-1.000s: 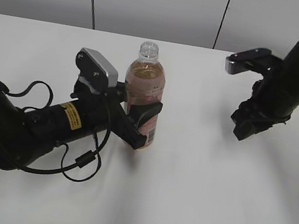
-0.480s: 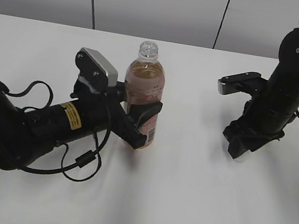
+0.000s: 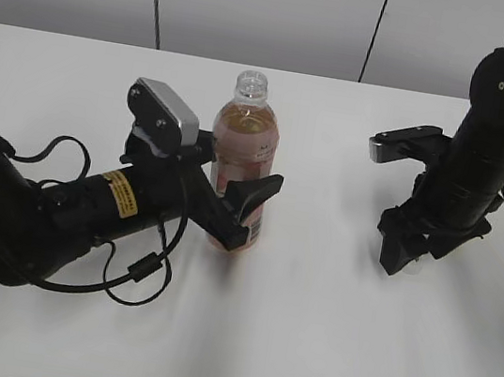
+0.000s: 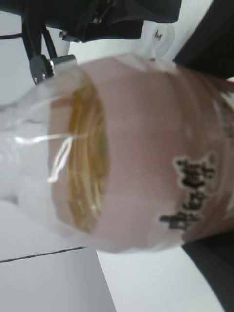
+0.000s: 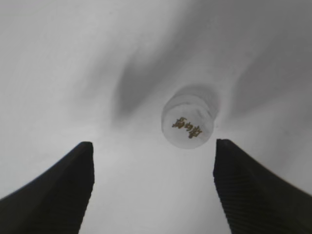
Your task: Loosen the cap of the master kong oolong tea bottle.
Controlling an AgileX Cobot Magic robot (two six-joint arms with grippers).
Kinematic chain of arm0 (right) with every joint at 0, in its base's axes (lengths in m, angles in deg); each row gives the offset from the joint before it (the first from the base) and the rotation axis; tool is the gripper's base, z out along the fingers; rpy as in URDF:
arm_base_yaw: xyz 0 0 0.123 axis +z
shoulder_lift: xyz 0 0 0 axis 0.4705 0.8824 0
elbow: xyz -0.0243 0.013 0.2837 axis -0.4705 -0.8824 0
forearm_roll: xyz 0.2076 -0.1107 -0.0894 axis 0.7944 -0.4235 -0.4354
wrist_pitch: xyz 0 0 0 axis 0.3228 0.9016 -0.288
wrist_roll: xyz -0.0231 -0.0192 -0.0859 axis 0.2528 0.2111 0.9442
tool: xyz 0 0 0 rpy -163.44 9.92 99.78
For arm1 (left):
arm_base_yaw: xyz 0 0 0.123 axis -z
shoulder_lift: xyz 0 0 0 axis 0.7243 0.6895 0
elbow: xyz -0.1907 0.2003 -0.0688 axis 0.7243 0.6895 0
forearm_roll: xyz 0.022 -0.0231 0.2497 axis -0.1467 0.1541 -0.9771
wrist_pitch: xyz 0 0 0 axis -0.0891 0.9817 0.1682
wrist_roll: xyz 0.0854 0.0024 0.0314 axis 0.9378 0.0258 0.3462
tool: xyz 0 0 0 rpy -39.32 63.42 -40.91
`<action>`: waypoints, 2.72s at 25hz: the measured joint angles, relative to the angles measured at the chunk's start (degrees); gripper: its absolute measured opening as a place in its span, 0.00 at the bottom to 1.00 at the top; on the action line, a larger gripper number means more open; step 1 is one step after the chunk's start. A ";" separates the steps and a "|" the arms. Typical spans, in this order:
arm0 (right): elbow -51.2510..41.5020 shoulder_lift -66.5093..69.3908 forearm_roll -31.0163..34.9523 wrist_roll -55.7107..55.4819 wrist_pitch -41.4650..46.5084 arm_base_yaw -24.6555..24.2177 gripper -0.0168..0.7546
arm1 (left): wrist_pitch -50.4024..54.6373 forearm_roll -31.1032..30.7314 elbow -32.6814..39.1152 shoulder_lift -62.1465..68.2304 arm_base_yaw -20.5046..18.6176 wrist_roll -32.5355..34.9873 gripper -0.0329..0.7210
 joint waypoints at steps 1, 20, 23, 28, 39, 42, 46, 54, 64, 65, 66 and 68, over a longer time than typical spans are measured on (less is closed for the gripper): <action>0.00 0.00 -0.06 -0.02 0.28 0.00 0.77 | -0.28 -0.13 0.00 0.00 0.00 0.00 0.70; 0.00 -0.61 -0.28 -2.06 2.35 0.00 0.77 | -0.78 -0.84 7.43 -3.83 -1.57 0.00 0.73; 0.00 -0.93 -0.28 -2.62 2.59 -0.06 0.77 | -0.89 -0.88 8.22 -4.67 -1.57 0.00 0.73; 0.00 -3.48 0.21 -4.00 4.25 -1.91 0.77 | -0.90 -0.88 13.05 -7.35 -4.31 0.00 0.73; 0.00 -5.84 1.68 -4.68 6.93 -6.06 0.77 | -0.90 5.76 19.42 -16.66 -26.27 -9.59 0.73; 0.00 -5.84 2.36 -4.68 7.00 -6.06 0.77 | -0.83 6.17 19.47 -18.31 -32.71 -13.41 0.73; 0.00 -5.84 2.41 -4.75 7.05 -6.06 0.77 | 0.82 4.97 19.47 -21.18 -37.81 -15.14 0.73; 0.00 -5.84 3.90 -5.12 8.94 -6.06 0.77 | 20.78 2.85 19.21 -28.45 -38.47 -15.33 0.73; -1.02 -8.77 4.12 -8.93 15.19 -6.06 0.77 | 54.67 0.69 13.25 -42.20 -38.53 -26.79 0.73; -1.44 -10.17 4.17 -9.04 15.24 -6.06 0.77 | 58.04 0.85 12.57 -44.30 -38.53 -27.17 0.73; -1.95 -12.36 4.23 -9.24 15.18 -6.06 0.77 | 61.85 1.65 12.05 -46.02 -38.48 -27.47 0.73; -2.80 -15.97 4.28 -9.89 15.18 -6.06 0.77 | 68.22 4.89 11.29 -49.71 -37.94 -27.59 0.73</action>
